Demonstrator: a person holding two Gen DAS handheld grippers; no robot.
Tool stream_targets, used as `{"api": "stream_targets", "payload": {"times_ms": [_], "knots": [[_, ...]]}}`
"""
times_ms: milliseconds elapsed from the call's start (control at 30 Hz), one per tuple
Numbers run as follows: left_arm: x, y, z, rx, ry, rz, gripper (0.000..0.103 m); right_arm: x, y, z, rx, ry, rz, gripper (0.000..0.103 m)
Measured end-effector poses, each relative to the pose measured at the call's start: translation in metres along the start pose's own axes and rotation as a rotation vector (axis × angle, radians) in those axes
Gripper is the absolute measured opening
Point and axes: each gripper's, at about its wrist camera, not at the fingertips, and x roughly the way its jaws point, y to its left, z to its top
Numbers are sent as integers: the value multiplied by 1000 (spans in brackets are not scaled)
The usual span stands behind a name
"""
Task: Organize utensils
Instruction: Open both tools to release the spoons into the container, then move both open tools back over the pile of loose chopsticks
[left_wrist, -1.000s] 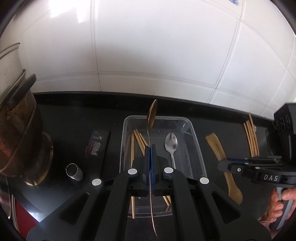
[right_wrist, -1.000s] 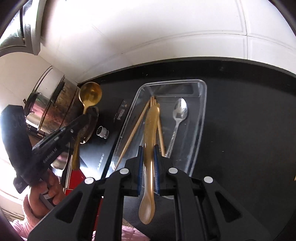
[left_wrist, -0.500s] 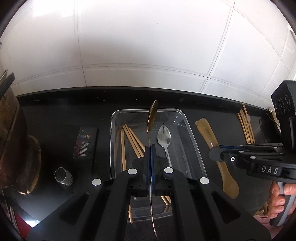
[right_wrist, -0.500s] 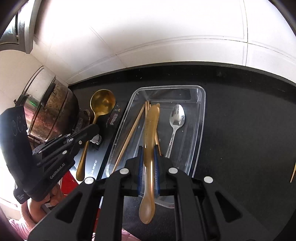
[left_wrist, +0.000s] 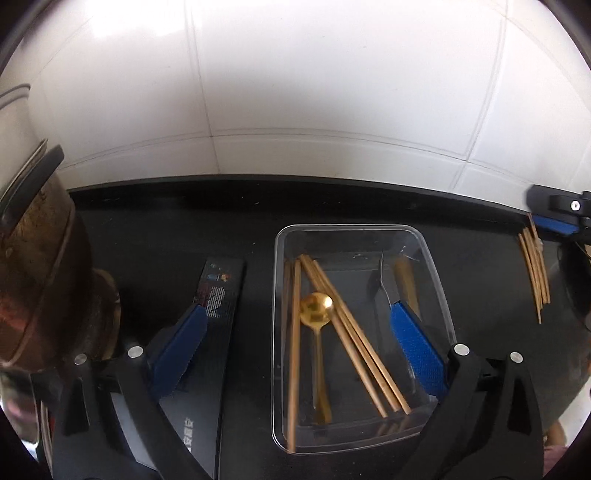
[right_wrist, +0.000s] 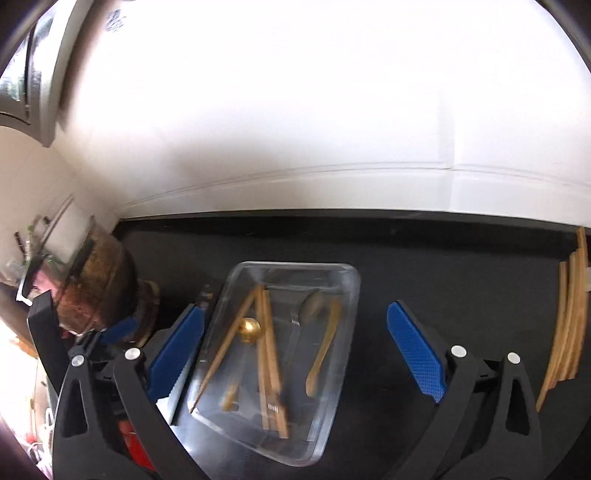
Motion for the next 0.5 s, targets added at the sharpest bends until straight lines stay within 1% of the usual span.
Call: {"api": "stream_targets", "payload": {"times_ms": [67, 200, 233, 367, 467, 500], "knots": [[2, -4, 2, -6, 2, -5, 97, -7, -17, -3, 19, -10, -21, 96], [3, -33, 11, 29, -9, -23, 97, -19, -63, -18, 92, 14, -67, 96], [5, -45, 13, 44, -9, -31, 97, -21, -73, -21, 109, 20, -80, 96], [11, -94, 21, 107, 3, -78, 97, -44, -133, -40, 215, 40, -135, 96], [16, -142, 26, 181, 17, -128, 97, -68, -179, -55, 281, 37, -178, 96], [17, -165, 28, 213, 19, -151, 97, -78, -197, -60, 305, 34, -197, 96]]}}
